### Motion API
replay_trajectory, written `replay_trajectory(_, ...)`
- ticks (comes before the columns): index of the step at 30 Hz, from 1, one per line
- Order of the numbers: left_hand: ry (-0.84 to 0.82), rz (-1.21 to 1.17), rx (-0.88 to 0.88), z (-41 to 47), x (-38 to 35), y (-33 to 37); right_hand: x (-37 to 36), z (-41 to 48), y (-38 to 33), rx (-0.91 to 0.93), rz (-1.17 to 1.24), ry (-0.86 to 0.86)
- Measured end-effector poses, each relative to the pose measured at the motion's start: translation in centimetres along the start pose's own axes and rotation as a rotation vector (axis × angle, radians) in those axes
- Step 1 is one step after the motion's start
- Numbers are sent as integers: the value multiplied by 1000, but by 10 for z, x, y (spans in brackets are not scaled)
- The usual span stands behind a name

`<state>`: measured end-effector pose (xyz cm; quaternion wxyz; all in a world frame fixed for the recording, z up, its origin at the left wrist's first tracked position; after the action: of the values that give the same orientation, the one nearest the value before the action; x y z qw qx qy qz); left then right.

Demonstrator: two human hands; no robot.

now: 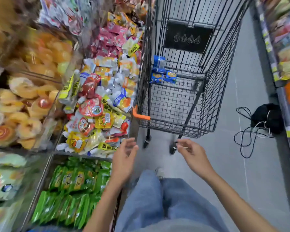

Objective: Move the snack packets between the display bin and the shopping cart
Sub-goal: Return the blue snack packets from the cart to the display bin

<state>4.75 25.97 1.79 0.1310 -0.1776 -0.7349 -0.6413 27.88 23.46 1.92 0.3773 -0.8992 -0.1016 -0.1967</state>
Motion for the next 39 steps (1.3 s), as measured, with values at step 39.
replay_trajectory(39,89,735,-433,484,-106,34,-10,631,-75,-579,74,390)
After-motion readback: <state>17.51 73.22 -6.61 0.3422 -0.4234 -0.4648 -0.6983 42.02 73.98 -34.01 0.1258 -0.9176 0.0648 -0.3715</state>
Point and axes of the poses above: each hand's wrist, its own z-axis towards the middle knuckle, its own x-axis out of the back of the hand, y = z × x, the point moved 5 cm from there along z, towards the middle knuckle, and after that the axes turned 15 degrees about -x, right-handed, at the moved point
